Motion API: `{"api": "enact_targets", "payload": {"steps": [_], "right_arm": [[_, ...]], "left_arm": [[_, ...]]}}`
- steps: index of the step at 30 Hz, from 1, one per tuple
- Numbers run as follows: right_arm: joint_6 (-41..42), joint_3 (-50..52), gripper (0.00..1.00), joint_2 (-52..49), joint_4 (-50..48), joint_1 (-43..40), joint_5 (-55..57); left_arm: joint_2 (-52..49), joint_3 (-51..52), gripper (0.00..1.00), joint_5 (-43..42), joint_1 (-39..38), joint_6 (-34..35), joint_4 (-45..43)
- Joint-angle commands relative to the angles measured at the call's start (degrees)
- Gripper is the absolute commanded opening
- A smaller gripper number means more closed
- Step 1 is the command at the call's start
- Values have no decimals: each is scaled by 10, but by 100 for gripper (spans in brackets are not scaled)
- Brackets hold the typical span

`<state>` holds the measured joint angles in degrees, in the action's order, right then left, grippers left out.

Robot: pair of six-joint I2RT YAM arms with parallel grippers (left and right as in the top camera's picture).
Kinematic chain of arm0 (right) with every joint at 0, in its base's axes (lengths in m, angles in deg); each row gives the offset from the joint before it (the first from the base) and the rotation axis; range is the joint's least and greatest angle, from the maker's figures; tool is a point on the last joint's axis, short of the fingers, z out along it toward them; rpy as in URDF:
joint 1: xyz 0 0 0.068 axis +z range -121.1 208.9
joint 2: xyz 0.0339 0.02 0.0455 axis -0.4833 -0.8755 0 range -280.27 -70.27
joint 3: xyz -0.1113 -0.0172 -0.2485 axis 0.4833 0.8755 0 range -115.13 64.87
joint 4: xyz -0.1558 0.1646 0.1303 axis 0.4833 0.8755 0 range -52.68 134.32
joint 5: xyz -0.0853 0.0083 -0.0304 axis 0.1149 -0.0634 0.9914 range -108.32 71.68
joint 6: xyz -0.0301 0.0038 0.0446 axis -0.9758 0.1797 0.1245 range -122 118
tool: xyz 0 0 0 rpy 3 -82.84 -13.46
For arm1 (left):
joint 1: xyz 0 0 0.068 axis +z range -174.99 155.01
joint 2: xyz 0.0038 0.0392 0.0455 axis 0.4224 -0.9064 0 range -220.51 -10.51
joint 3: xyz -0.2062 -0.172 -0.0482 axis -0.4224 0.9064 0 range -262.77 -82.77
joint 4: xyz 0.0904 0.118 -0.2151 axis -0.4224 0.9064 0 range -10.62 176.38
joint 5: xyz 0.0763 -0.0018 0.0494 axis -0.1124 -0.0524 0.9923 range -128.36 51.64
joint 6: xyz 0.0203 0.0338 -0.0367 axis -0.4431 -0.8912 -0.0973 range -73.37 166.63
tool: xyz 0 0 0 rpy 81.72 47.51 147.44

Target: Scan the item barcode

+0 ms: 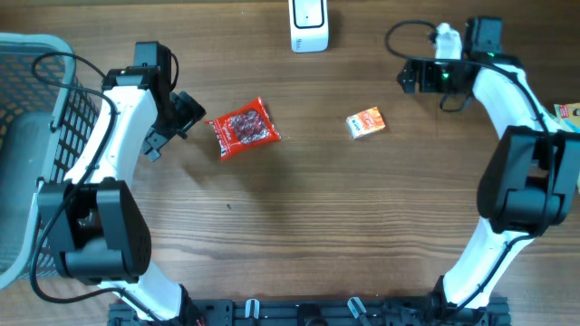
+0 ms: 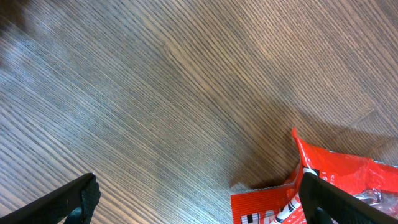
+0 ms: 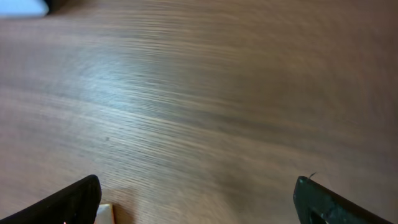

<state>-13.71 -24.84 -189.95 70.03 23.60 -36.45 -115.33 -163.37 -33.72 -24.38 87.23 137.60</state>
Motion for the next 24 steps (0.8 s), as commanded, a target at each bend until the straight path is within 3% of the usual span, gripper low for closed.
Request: {"api": "enact_targets", "payload": {"steps": [1, 2, 4, 5, 11, 14, 16, 20, 23, 24], "right_arm": [[-141, -6, 93, 2, 14, 69, 9], [-164, -5, 89, 0, 18, 94, 16], [-183, 8, 53, -2, 16, 150, 74], [-181, 13, 47, -4, 14, 164, 104], [-88, 17, 46, -38, 76, 167, 177], [-36, 17, 38, -38, 127, 148, 185], [-13, 17, 41, -38, 166, 145, 185], [93, 1, 62, -35, 243, 144, 227], [113, -8, 85, -35, 308, 144, 239], [125, -8, 86, -35, 316, 144, 238]], "left_arm": [[-5, 2, 100, 3, 3, 5, 0], [-5, 2, 100, 3, 3, 5, 0], [-5, 2, 100, 3, 3, 5, 0], [-5, 2, 100, 3, 3, 5, 0], [-5, 2, 100, 3, 3, 5, 0], [-5, 2, 100, 3, 3, 5, 0], [-5, 2, 100, 3, 3, 5, 0], [-5, 2, 100, 3, 3, 5, 0], [-5, 2, 100, 3, 3, 5, 0], [-5, 2, 100, 3, 3, 5, 0]]}}
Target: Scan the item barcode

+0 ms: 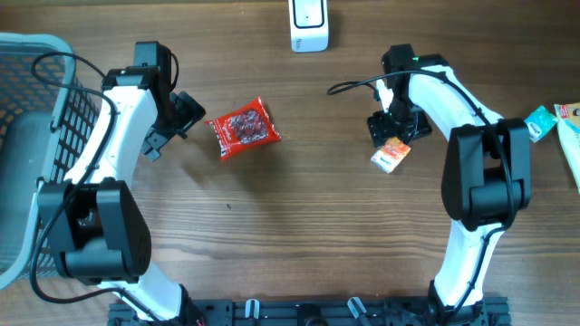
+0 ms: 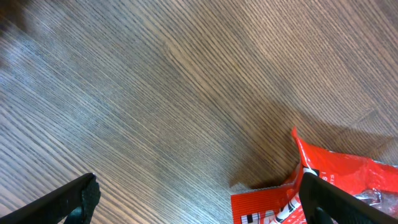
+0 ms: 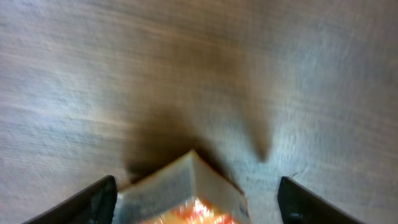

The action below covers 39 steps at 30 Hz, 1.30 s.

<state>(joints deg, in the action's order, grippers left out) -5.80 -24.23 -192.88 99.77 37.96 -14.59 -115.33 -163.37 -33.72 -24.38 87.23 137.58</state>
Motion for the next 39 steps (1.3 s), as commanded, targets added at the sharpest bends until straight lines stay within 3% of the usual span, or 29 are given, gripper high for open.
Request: {"api": "enact_targets", "payload": {"steps": [1, 6, 13, 17, 22, 27, 28, 30, 34, 36, 37, 39], "right_arm": [[56, -14, 86, -6, 22, 1, 18], [99, -14, 100, -6, 35, 1, -27], [111, 38, 100, -6, 104, 1, -207], [132, 56, 100, -6, 116, 1, -247], [57, 55, 100, -6, 113, 36, -432], [70, -14, 100, 12, 116, 36, -414], [70, -47, 100, 18, 118, 29, -361], [63, -123, 100, 22, 132, 10, -130], [-87, -108, 99, 20, 77, -9, -102], [-173, -68, 99, 20, 33, -27, -180], [-212, -50, 95, 20, 26, -37, -218], [-218, -14, 72, 20, 0, -61, -251]], "left_arm": [[-5, 2, 100, 3, 3, 5, 0], [-5, 2, 100, 3, 3, 5, 0], [-5, 2, 100, 3, 3, 6, 0], [-5, 2, 100, 3, 3, 5, 0], [-5, 2, 100, 3, 3, 6, 0], [-5, 2, 100, 3, 3, 5, 0], [-5, 2, 100, 3, 3, 5, 0], [-5, 2, 100, 3, 3, 5, 0], [-5, 2, 100, 3, 3, 5, 0], [-5, 2, 100, 3, 3, 5, 0], [-5, 2, 100, 3, 3, 5, 0], [-5, 2, 100, 3, 3, 5, 0]]}}
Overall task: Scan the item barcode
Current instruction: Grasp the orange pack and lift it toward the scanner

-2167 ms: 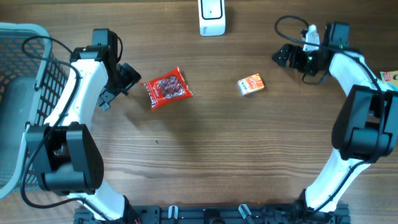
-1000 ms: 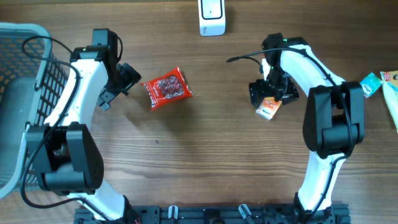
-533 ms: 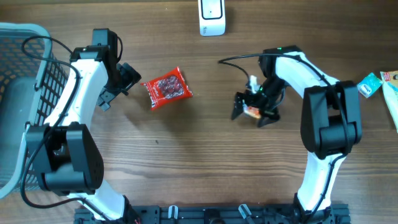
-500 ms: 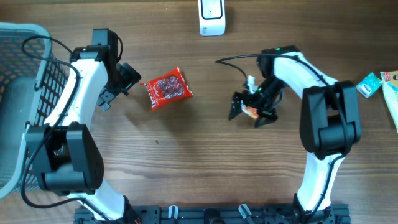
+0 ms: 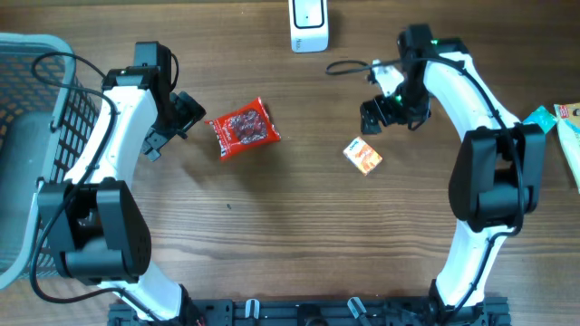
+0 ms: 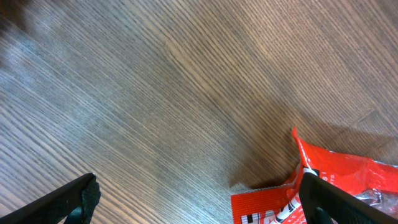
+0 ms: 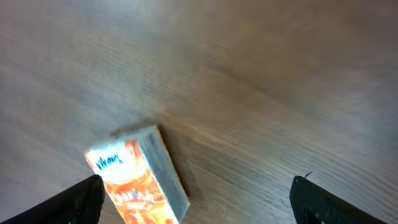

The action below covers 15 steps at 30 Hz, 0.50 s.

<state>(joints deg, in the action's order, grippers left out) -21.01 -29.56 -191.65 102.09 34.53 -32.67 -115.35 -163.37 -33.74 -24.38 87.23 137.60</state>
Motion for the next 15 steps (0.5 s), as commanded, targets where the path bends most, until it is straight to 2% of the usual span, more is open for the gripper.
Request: {"api": "enact_targets", "payload": {"steps": [1, 5, 7, 9, 13, 15], "right_arm": [[-70, 52, 70, 8, -37, -37, -81], [-147, 86, 70, 7, -46, -82, -226], [-170, 113, 64, 7, -55, -96, -274], [-170, 158, 58, 7, -92, -104, -309], [-170, 222, 58, 7, -158, -104, -358], [-166, 241, 54, 7, -172, -104, -359]], "left_arm": [[-5, 2, 100, 4, 3, 5, 0], [-5, 2, 100, 3, 3, 5, 0], [-5, 2, 100, 3, 3, 5, 0], [-5, 2, 100, 3, 3, 6, 0], [-5, 2, 100, 3, 3, 5, 0], [-5, 2, 100, 3, 3, 5, 0]]}}
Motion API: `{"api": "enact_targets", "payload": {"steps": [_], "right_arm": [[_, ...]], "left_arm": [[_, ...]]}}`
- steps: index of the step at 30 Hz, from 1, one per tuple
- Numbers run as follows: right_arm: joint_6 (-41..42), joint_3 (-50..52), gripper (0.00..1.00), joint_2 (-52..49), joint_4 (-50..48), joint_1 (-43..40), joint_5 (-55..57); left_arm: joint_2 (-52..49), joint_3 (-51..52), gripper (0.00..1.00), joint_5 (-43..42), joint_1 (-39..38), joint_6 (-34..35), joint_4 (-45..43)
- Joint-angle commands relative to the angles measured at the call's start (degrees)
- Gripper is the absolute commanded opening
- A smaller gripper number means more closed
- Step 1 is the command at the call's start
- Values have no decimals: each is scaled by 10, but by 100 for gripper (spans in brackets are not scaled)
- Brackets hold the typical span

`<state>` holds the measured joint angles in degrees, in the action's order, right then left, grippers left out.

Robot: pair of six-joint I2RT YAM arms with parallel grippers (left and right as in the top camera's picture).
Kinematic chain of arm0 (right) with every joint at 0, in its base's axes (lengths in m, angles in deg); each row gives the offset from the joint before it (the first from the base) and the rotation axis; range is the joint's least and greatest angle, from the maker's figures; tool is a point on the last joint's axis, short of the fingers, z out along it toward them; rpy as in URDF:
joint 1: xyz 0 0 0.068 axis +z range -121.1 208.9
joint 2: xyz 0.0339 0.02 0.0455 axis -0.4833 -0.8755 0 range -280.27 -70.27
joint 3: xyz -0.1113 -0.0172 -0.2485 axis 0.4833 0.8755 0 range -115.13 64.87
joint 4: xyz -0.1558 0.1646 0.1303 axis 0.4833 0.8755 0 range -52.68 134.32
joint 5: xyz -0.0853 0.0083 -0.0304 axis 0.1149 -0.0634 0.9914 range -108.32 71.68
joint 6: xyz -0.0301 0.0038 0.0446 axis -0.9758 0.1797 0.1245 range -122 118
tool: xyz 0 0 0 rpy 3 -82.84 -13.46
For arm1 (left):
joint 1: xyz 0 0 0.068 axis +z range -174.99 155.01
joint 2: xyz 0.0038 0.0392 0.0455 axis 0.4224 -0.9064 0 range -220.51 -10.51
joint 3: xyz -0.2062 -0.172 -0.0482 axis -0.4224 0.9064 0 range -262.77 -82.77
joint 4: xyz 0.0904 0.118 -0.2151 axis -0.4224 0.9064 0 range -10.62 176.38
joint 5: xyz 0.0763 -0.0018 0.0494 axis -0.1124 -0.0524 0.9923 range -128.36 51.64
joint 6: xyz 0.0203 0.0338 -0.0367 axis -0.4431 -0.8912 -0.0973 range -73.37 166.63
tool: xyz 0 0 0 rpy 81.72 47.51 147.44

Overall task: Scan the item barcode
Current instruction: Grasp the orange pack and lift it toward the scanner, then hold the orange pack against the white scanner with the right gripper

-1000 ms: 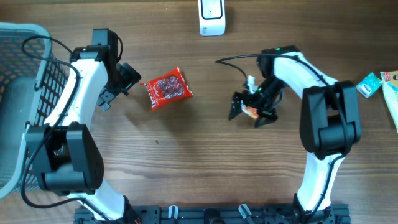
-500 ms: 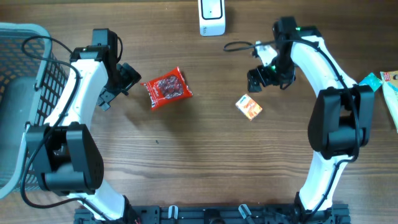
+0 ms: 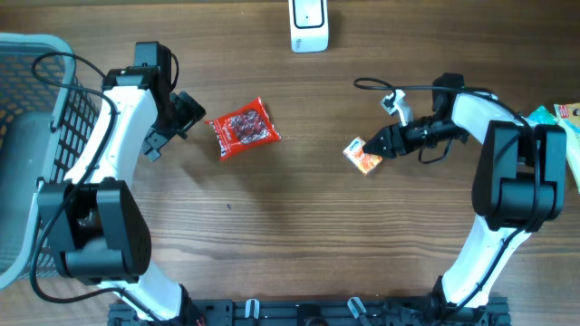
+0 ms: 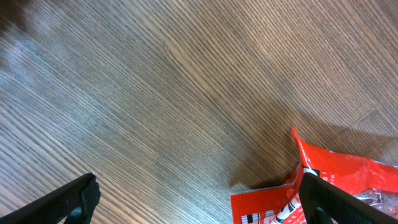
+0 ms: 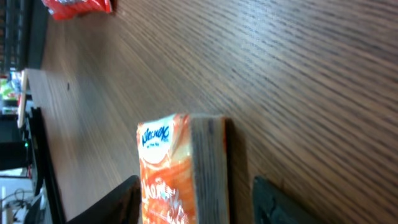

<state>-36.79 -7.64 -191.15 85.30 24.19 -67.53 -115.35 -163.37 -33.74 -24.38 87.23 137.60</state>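
A small orange tissue pack (image 3: 363, 155) lies on the wooden table right of centre. My right gripper (image 3: 388, 141) is tipped low beside the pack's right end. In the right wrist view the pack (image 5: 177, 165) stands between the open fingers (image 5: 121, 202), with a gap on the right side. A white scanner (image 3: 308, 25) stands at the back edge. My left gripper (image 3: 188, 113) is open just left of a red snack packet (image 3: 243, 128), whose corner (image 4: 348, 183) shows by the right finger.
A grey wire basket (image 3: 36, 109) fills the left edge of the table. More packets (image 3: 555, 113) lie at the far right edge, behind the right arm. A cable (image 3: 376, 86) loops off the right wrist.
My right gripper was behind the tissue pack, looking down at it. Now it is lower and tipped sideways at the pack's right end, fingers either side. The pack and left arm are unchanged.
First my right gripper was at the back right and the tissue pack lay further back. Then the gripper was over the pack, which sat nearer and further right. Then the pack lay free slightly left, gripper behind it. Now the open fingers flank it. The left arm stayed still.
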Motion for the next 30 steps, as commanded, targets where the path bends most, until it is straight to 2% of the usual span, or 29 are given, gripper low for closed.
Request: {"api": "enact_targets", "payload": {"steps": [1, 4, 6, 8, 10, 12, 13, 15, 18, 20, 21, 24, 26, 28, 30], "right_arm": [[14, 23, 44, 2, -10, 0, -8], [68, 24, 28, 2, -15, 0, 8], [93, 24, 10, 2, -15, 0, 14], [126, 23, 5, 2, -15, 0, 13], [189, 23, 4, 2, -18, 0, 10], [231, 23, 4, 2, -24, 0, -44], [242, 23, 4, 2, -30, 0, -82], [273, 23, 4, 2, -72, -3, -239], [458, 23, 4, 2, -252, -5, -367], [636, 23, 4, 2, -439, -5, -438], [748, 24, 4, 2, -543, -5, -438], [984, 24, 4, 2, -775, -7, -436], [1136, 24, 4, 2, -872, -14, -420], [1188, 24, 4, 2, -887, -20, -404], [1193, 24, 4, 2, -887, -30, -410]], "left_arm": [[-5, 2, 100, 3, 3, 5, 0], [-5, 2, 100, 3, 3, 5, 0], [-5, 2, 100, 4, 3, 5, 0], [-5, 2, 100, 3, 3, 5, 0], [-5, 2, 100, 3, 3, 5, 0], [-5, 2, 100, 3, 3, 5, 0], [-5, 2, 100, 4, 3, 5, 0], [-5, 2, 100, 4, 3, 5, 0], [-5, 2, 100, 3, 3, 5, 0], [-5, 2, 100, 3, 3, 5, 0], [-5, 2, 100, 3, 3, 5, 0], [-5, 2, 100, 3, 3, 5, 0], [-5, 2, 100, 3, 3, 5, 0], [-5, 2, 100, 3, 3, 5, 0], [-5, 2, 100, 3, 3, 5, 0]]}}
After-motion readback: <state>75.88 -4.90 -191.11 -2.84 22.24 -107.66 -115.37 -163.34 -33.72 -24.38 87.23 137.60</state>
